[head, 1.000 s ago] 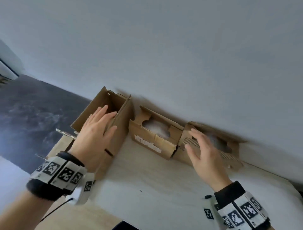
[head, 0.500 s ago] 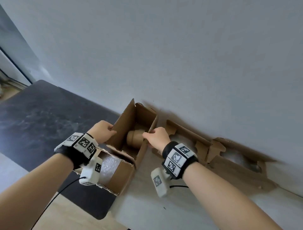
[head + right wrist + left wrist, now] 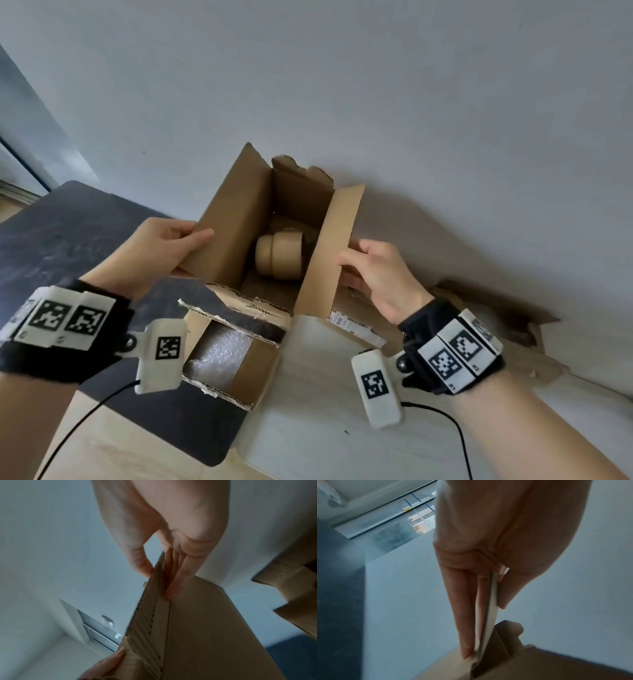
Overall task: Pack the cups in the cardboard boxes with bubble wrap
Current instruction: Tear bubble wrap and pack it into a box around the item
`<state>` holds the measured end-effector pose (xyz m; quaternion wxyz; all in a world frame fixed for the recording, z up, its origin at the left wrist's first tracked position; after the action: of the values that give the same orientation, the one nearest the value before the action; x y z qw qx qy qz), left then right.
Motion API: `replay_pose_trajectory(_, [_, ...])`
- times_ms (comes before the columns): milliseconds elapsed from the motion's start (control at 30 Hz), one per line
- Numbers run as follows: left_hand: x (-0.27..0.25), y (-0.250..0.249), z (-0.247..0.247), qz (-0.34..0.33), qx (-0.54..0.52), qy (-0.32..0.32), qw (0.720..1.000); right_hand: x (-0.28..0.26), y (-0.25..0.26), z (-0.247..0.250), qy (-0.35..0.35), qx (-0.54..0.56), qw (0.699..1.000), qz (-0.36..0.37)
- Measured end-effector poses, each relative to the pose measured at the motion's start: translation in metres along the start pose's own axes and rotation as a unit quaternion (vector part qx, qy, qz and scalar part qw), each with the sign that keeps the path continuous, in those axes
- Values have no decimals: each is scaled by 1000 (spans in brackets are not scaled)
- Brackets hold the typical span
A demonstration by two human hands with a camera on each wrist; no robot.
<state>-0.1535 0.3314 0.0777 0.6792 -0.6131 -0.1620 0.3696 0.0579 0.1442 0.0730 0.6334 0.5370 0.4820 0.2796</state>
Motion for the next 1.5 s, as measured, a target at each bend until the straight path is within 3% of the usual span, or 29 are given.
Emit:
replay_pose_trajectory(133, [-32, -31, 8, -57, -26, 72, 995, -46, 27, 15, 3, 7, 999, 45])
replay_pose_trajectory(267, [-48, -41, -4, -81, -19, 122, 989, -88, 36, 40, -45, 33, 997, 57])
replay_pose_trajectory(467, [-68, -70, -48, -142, 28, 193, 971, -153, 35, 95, -164, -82, 978, 97])
replay_pose_trajectory(533, [-73, -81, -71, -148, 36, 236, 960, -179, 37, 116, -163, -116, 975, 101])
replay_pose_trajectory(700, [-76, -88, -149, -97, 69, 374, 920, -243, 12, 163, -158, -155, 975, 34])
replay_pose_trajectory(900, [-80, -56, -247, 11, 127, 492, 861, -295, -85, 205, -197, -154, 966, -67])
replay_pose_trajectory(1100, [-91, -8, -319, 77, 214, 503, 834, -332, -186, 225, -244, -43, 960, -130])
replay_pose_trajectory(1300, [-75, 16, -361, 119, 288, 493, 812, -337, -229, 228, -277, -32, 947, -158])
replay_pose_trajectory(1400, [-63, 23, -377, 63, 378, 476, 792, -335, -241, 231, -289, -41, 944, -156])
replay_pose_trajectory(1500, [-54, 24, -393, -51, 503, 452, 735, -331, -251, 231, -300, -47, 941, -148])
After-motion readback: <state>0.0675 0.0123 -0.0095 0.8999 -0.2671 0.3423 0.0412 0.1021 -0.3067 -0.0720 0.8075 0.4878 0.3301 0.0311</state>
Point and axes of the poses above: each hand's wrist, its own x-axis towards the middle knuckle, its own z-axis out of the back of the hand, y = z × x, the point moved 2 cm from there along x, towards the middle knuckle, and after that the axes turned 9 degrees about y, right-handed, at the moved point
